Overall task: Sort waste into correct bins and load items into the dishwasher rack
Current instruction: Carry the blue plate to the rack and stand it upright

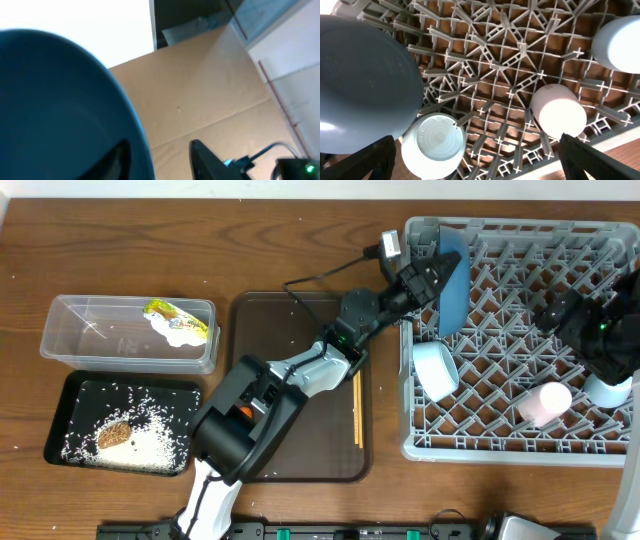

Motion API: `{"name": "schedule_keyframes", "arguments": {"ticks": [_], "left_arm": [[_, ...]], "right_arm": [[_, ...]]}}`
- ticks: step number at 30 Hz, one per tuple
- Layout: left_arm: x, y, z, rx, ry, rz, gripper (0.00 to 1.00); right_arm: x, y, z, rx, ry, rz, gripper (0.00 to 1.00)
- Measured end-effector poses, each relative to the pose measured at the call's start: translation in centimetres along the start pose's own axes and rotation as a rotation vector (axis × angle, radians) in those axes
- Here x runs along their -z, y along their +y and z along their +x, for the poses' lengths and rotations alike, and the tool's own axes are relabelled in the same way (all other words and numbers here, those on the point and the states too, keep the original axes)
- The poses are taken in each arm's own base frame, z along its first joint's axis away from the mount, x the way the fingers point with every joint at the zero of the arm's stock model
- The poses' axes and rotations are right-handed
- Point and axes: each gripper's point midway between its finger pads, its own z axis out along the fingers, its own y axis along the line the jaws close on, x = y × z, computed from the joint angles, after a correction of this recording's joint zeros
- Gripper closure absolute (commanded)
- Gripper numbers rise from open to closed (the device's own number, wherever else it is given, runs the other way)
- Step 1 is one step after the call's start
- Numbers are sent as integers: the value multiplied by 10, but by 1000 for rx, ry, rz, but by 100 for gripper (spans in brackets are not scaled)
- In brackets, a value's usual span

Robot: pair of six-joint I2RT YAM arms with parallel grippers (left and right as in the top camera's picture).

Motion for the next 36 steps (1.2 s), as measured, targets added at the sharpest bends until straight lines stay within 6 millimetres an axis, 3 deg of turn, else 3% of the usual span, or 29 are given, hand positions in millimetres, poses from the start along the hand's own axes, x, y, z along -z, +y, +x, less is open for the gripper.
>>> {"name": "schedule_keyframes", "arguments": {"ticks": [5,11,17,21,30,36], "left_arm": [[2,27,4,-46,39,-106,43],[13,51,-18,-112,90,-186,41],[34,69,-57,-151,102,-221,19],[41,76,-63,-170,124,-237,2],[65,123,-38,-193,261,-449,2],[86,105,-55,-289,284,-564,2]], "right_arm": [[0,-1,0,0,-2,4,3],[0,-1,0,0,-3,6,3],[0,-1,0,0,-3,7,3],[0,-1,-1,0,-3,7,3],[0,-1,-1,0,-4,9,3],[0,-1,-1,0,-6,8,3]]}}
